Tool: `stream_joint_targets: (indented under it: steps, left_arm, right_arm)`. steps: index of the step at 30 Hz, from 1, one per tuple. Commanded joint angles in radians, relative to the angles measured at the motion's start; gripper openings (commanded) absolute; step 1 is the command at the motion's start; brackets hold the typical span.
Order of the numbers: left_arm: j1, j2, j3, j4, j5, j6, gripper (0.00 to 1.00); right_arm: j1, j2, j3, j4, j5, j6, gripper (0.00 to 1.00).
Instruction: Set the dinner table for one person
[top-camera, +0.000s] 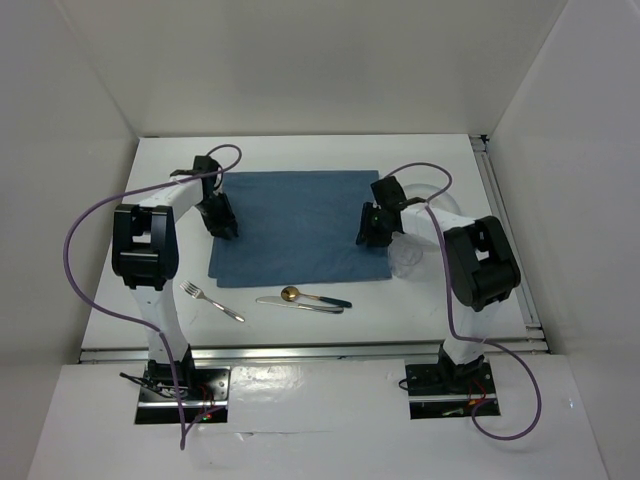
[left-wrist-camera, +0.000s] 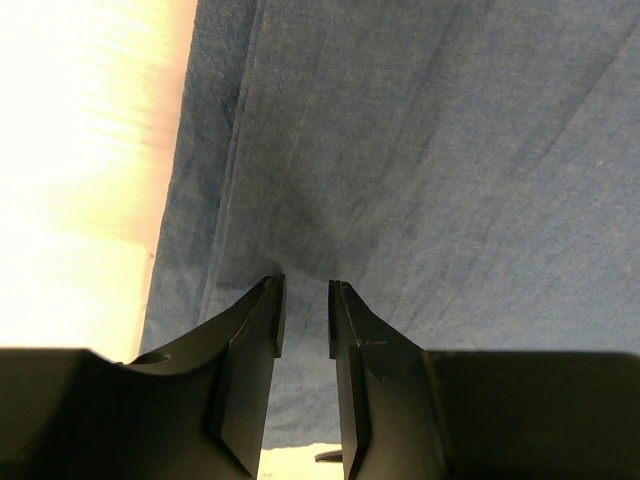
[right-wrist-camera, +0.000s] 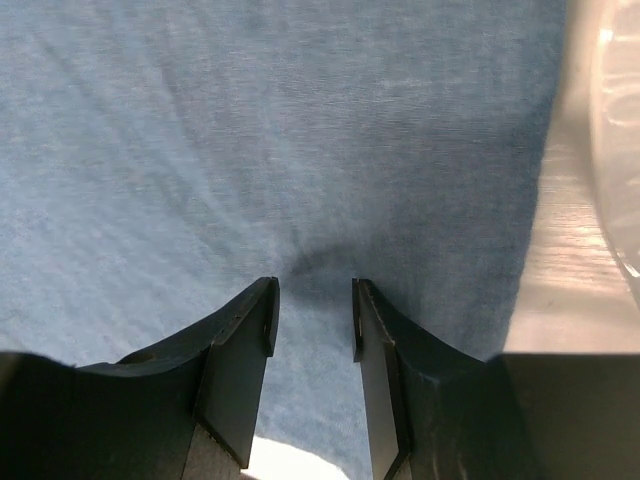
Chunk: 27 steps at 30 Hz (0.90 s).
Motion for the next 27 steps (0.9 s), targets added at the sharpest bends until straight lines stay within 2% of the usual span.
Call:
stream_joint_targets:
  steps: [1,6,10,17,27]
  left_arm:
    - [-0.006,-0.049,0.059,-0.045,-0.024,0.0,0.41]
    - [-0.006,-0.034,0.068,-0.054,-0.038,0.0,0.41]
    - [-0.006,0.006,0.08,-0.054,-0.047,-0.01,0.41]
    - [-0.006,0.006,-0.004,-0.015,-0.036,-0.04,0.4]
    - [-0.015,0.006,-0.032,-0.015,-0.036,-0.04,0.4]
  right_arm:
    - [0.025,-0.008,0.087,-0.044,-0.001,-0.014,0.47]
    - [0.057,0.09,0.202,-0.057,0.011,-0.014,0.47]
    - [0.057,0.124,0.211,-0.057,0.022,-0.004,0.47]
    - [0.057,0.133,0.129,-0.035,0.067,0.005,0.47]
    - [0.057,0.078,-0.002,-0.026,0.099,0.015,0.47]
